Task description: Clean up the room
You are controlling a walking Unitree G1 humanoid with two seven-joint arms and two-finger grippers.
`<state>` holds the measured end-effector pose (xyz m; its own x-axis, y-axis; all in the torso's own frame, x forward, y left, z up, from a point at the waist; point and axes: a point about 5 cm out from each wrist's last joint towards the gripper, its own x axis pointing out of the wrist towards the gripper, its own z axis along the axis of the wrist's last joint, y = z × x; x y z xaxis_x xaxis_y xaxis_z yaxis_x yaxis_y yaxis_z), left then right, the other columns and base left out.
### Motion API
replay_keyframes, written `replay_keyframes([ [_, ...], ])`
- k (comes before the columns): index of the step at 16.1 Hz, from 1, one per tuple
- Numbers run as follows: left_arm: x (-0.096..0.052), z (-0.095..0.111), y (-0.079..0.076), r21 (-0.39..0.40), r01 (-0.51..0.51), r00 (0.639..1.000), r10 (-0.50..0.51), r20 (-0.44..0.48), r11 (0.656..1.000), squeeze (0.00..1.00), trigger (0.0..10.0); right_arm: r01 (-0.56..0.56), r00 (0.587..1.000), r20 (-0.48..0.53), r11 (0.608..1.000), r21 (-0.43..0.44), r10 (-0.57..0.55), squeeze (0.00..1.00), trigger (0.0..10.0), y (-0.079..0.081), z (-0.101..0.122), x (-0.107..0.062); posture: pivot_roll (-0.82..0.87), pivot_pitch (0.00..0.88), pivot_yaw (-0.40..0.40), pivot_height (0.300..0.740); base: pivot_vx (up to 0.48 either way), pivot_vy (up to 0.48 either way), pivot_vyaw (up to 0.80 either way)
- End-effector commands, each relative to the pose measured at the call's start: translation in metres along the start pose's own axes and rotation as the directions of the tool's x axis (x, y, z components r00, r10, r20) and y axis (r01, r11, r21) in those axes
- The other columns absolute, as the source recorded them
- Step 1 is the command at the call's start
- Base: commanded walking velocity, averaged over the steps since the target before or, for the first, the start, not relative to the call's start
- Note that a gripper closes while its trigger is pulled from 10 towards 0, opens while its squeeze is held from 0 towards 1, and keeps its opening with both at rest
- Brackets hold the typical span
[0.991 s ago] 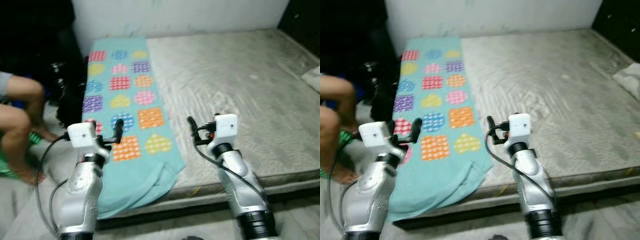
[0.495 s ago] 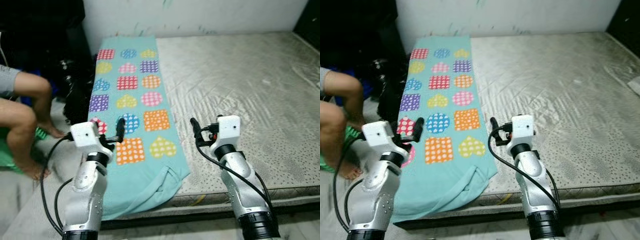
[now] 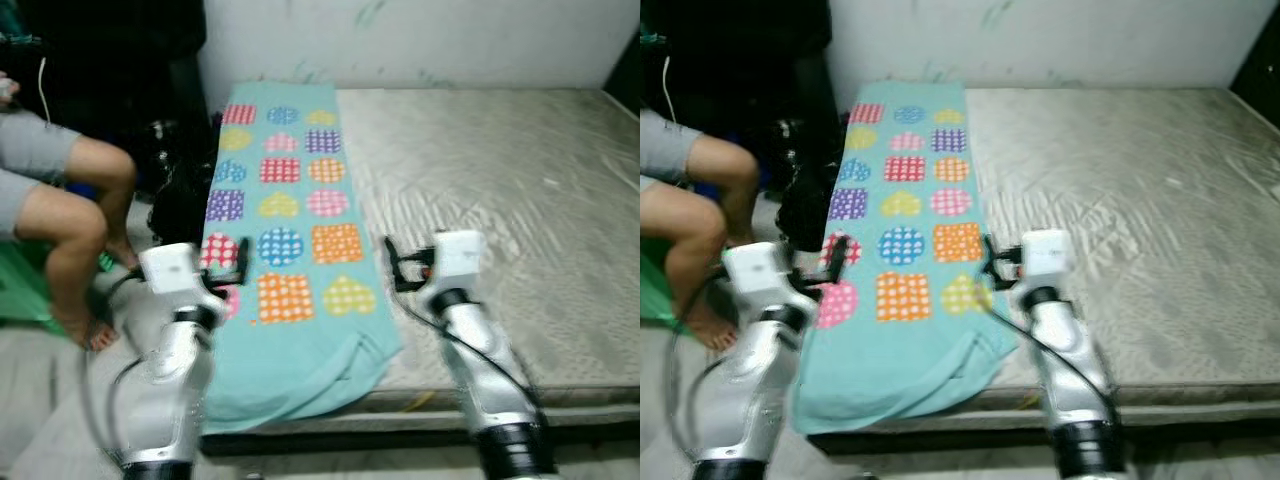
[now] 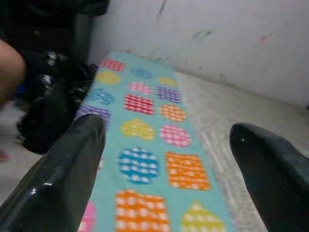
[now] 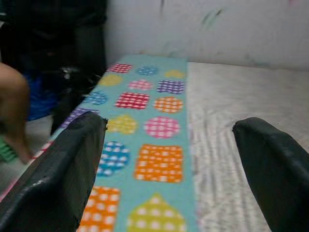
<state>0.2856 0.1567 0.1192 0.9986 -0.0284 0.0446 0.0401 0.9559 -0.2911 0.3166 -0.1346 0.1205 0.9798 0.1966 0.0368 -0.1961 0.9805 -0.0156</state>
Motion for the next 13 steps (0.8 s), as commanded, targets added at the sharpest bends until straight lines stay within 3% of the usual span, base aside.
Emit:
replay_keyframes([
  [1, 0.0, -0.004, -0.005, -0.013, 0.006, 1.0, -0.006, -0.017, 1.0, 0.0, 10.0, 0.03, 0.999, -0.026, 0.999, -0.012, -0.03, 0.0, 10.0, -0.012, -0.004, -0.003, -0.13, 0.08, 0.031, 0.74, 0.0, 0.48, 0.0],
  [4, 0.0, -0.002, -0.002, -0.037, -0.014, 1.0, 0.013, -0.008, 0.999, 0.0, 10.0, 0.02, 0.999, -0.043, 1.0, -0.011, -0.021, 0.0, 10.0, -0.012, -0.007, -0.003, -0.13, 0.087, 0.033, 0.74, 0.0, 0.117, 0.0],
  [9, -0.002, 0.001, 0.002, 0.012, -0.027, 1.0, 0.027, 0.001, 1.0, 0.0, 10.0, 0.004, 0.999, -0.051, 1.0, 0.007, -0.004, 0.0, 10.0, -0.008, -0.009, -0.004, -0.13, 0.082, 0.031, 0.74, 0.0, 0.0, 0.0],
  [10, -0.005, 0.003, 0.008, 0.05, -0.034, 0.999, 0.034, 0.002, 0.998, 0.0, 10.0, 0.004, 0.999, -0.054, 1.0, 0.006, -0.004, 0.0, 10.0, -0.008, -0.01, -0.005, -0.12, 0.085, 0.031, 0.74, 0.0, 0.0, 0.0],
  [13, -0.026, 0.005, 0.044, 0.132, -0.063, 0.997, 0.069, -0.043, 0.989, 0.0, 10.0, 0.013, 0.996, -0.084, 1.0, 0.008, -0.013, 0.0, 10.0, -0.005, -0.017, -0.016, -0.1, 0.116, 0.023, 0.74, 0.0, 0.0, 0.0],
])
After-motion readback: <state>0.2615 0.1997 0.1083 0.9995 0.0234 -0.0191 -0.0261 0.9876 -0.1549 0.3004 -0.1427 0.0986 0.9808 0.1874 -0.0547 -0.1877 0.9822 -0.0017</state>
